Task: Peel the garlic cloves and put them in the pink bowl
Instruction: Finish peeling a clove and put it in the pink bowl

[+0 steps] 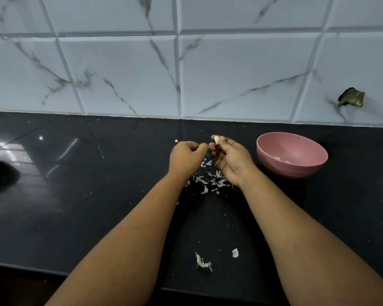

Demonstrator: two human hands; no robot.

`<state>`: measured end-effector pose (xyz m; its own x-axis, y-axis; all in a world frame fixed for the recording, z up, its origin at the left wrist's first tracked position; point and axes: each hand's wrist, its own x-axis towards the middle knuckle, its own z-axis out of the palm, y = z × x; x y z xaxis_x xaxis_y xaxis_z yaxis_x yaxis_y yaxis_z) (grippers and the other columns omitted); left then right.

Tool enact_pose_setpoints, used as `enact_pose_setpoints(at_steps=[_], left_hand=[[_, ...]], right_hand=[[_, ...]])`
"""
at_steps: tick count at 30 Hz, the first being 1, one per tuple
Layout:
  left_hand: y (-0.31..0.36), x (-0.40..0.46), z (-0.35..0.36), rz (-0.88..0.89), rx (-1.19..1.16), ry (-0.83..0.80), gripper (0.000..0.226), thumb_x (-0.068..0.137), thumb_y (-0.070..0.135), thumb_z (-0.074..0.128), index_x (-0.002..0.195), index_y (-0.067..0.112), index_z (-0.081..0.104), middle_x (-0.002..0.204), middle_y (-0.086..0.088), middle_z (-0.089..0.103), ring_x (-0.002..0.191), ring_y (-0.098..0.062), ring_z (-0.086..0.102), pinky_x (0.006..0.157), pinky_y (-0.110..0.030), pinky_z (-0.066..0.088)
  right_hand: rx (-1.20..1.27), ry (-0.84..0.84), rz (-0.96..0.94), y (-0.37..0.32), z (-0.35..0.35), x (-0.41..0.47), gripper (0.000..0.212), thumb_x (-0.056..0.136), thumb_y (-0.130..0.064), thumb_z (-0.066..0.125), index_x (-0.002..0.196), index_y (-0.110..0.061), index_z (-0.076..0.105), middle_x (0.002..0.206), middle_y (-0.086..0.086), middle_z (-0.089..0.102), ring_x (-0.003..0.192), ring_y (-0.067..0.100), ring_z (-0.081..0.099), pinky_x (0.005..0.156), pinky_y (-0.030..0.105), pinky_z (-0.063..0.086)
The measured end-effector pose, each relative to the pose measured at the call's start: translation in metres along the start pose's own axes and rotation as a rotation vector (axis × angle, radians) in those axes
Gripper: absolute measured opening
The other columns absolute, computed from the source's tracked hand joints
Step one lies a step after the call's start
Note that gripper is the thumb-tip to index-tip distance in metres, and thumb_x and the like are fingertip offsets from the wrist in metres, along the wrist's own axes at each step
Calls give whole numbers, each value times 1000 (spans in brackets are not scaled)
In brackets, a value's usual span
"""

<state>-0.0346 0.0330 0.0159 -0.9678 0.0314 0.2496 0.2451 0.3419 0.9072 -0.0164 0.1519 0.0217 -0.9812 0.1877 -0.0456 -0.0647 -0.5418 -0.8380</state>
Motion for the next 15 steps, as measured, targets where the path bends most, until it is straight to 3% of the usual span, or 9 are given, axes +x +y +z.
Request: enact_pose_setpoints(at_steps=[2,6,9,11,13,15], left_hand=[[-5,2,0,21,86,5,39,81,26,60,60,-7,56,55,-13,51,50,-18,43,55,-28,40],[-10,6,-1,102,330,26,33,92,30,62,68,8,66,63,-7,63,55,-11,50,63,-25,39],[-11,8,-1,114,379,35,28,98,26,54,82,9,69,80,-4,68,77,-18,60,73,-32,47],[-11,8,-2,116,391,16,21,97,12,49,98,12,70,103,-3,66,97,-19,60,81,-29,44],[-10,8,-3,122,435,-48,36,92,1,46,119,14,66,125,-3,56,115,-20,54,90,-27,40],[-12,7,-3,121,446,-87,42,91,0,47,128,16,61,132,-4,51,121,-22,50,96,-29,40]], right_hand=[[11,32,-14,-1,0,1,22,103,-17,43,99,-6,62,71,7,66,57,9,63,55,18,53],[0,87,-29,-2,-3,4,26,104,-22,41,99,-7,61,73,8,67,58,10,64,54,19,53],[-25,101,-30,0,-3,6,27,104,-23,41,96,-9,62,76,7,66,59,9,63,55,19,52],[-44,103,-36,1,-3,6,27,104,-23,41,95,-11,63,77,6,66,61,9,63,56,19,51],[-64,101,-44,0,-3,5,26,103,-22,43,95,-12,64,78,4,65,63,9,62,58,19,51],[-87,97,-51,1,-3,4,24,103,-20,44,95,-13,65,80,1,63,66,8,60,59,18,50]])
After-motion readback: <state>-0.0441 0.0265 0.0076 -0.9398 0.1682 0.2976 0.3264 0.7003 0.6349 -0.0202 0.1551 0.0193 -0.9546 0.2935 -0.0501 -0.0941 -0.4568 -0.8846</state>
